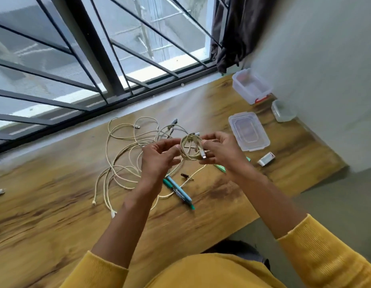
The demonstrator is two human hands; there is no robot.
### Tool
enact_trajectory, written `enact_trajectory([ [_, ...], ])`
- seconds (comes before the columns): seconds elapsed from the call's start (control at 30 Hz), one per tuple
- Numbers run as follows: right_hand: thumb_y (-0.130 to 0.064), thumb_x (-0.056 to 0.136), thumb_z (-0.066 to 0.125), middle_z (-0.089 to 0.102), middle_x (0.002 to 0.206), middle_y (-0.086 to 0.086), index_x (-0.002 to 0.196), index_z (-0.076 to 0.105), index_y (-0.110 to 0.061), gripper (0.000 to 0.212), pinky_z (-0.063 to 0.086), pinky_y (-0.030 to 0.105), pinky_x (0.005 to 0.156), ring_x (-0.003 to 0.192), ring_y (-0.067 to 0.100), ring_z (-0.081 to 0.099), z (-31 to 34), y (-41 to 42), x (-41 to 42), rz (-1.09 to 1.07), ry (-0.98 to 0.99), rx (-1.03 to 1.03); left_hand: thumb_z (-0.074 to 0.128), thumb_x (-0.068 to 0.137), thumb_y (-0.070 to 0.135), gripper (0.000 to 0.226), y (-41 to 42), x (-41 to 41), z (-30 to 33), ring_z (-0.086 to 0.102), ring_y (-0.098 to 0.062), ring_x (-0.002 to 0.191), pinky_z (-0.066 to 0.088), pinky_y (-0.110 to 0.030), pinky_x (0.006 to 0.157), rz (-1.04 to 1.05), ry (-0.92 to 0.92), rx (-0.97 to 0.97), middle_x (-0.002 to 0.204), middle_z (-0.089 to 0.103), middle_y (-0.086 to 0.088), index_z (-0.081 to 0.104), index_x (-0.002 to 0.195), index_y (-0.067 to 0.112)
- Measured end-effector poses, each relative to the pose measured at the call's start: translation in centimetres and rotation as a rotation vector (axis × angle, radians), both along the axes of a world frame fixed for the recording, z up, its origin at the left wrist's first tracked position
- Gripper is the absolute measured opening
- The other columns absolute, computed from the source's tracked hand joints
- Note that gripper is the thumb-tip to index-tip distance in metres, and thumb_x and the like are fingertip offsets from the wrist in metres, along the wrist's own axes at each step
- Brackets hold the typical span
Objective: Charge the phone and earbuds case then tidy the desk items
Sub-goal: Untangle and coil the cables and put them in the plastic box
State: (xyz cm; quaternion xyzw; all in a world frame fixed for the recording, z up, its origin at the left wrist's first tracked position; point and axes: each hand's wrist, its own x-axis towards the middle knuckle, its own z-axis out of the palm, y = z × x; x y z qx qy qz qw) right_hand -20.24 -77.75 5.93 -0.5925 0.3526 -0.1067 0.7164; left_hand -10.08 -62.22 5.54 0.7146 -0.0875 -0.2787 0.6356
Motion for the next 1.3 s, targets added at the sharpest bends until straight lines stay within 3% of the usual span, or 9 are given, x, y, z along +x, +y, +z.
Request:
enact_trajectory([
  [0.1,0.001,0.100,0.063,0.070,0.082,0.013,0.100,0.067,-0.005,0.007,0.064,0.036,0.060,0.061,0.023,0.071,-0.2,-4.1,0.2,-0.007,-0.005,-0.011,0.065,0.101,0.001,0.019,-4.4,0.3,0.3,0.076,-0.024,0.089,0.061,-0.032,0.075,0.007,0.011,0.035,0.102,0.081,-0.015,0.080,0.108,0.008],
  [0.23,0.000,0.098,0.066,0.073,0.089,0.018,0.103,0.068,-0.004,0.007,0.065,0.038,0.062,0.063,0.025,0.072,0.0,-10.5,0.4,-0.048,0.000,-0.042,0.062,0.101,0.003,0.021,-11.3,1.0,0.3,0.076,-0.033,0.092,0.061,-0.041,0.079,-0.010,-0.023,0.037,0.102,0.080,-0.019,0.080,0.111,0.007],
  [0.47,0.000,0.097,0.067,0.074,0.095,0.018,0.107,0.069,-0.004,0.011,0.066,0.037,0.064,0.073,0.029,0.076,0.8,-21.6,1.8,-0.190,0.012,-0.145,0.062,0.102,0.005,0.023,-23.5,2.3,1.1,0.075,-0.020,0.093,0.064,-0.035,0.079,-0.054,-0.119,0.044,0.104,0.080,-0.010,0.079,0.111,0.016],
  [0.67,0.000,0.088,0.078,0.075,0.103,0.013,0.096,0.072,-0.013,0.016,0.066,0.037,0.061,0.078,0.028,0.079,-0.8,-28.7,5.5,-0.302,0.104,-0.274,0.062,0.088,0.014,0.026,-31.8,4.7,0.4,0.076,-0.020,0.093,0.064,-0.049,0.088,-0.127,-0.255,0.175,0.102,0.080,0.004,0.081,0.095,0.029],
  [0.77,0.004,0.088,0.073,0.074,0.106,0.011,0.098,0.073,-0.013,0.020,0.066,0.035,0.059,0.078,0.024,0.077,-2.0,-31.3,7.2,-0.355,0.142,-0.329,0.057,0.075,0.025,0.045,-35.2,6.3,-0.8,0.074,-0.022,0.102,0.062,-0.051,0.092,-0.153,-0.298,0.238,0.112,0.079,0.003,0.082,0.112,0.020],
  [1.0,0.004,0.079,0.075,0.074,0.099,0.002,0.085,0.070,-0.020,0.026,0.067,0.043,0.073,0.089,0.027,0.076,-4.1,-35.4,10.7,-0.395,0.225,-0.416,0.057,0.092,0.014,0.041,-40.5,8.8,-1.5,0.064,-0.026,0.125,0.053,-0.044,0.104,-0.300,-0.488,0.361,0.134,0.073,-0.005,0.076,0.128,0.017],
  [1.1,0.004,0.085,0.074,0.073,0.093,-0.001,0.081,0.071,-0.017,0.022,0.067,0.045,0.080,0.093,0.027,0.075,-4.8,-35.6,11.7,-0.371,0.282,-0.473,0.054,0.094,0.005,0.045,-41.9,10.0,-3.0,0.053,-0.032,0.128,0.043,-0.036,0.090,-0.412,-0.666,0.518,0.138,0.070,-0.007,0.074,0.132,0.019],
  [1.2,-0.005,0.095,0.072,0.076,0.103,0.009,0.093,0.076,-0.007,0.005,0.063,0.035,0.083,0.094,0.026,0.072,-5.2,-35.3,11.7,-0.269,0.351,-0.546,0.057,0.095,0.014,0.039,-42.1,10.7,-4.4,0.047,-0.034,0.122,0.035,-0.038,0.080,-0.529,-0.821,0.657,0.125,0.072,-0.008,0.074,0.128,0.024],
  [1.3,-0.015,0.097,0.072,0.077,0.113,0.011,0.108,0.079,-0.003,0.018,0.049,0.024,0.076,0.102,0.027,0.072,-5.3,-35.0,11.3,-0.141,0.409,-0.641,0.056,0.097,0.027,0.036,-41.9,11.2,-5.2,0.046,-0.031,0.120,0.035,-0.042,0.081,-0.592,-0.936,0.729,0.124,0.074,-0.004,0.073,0.128,0.025],
])
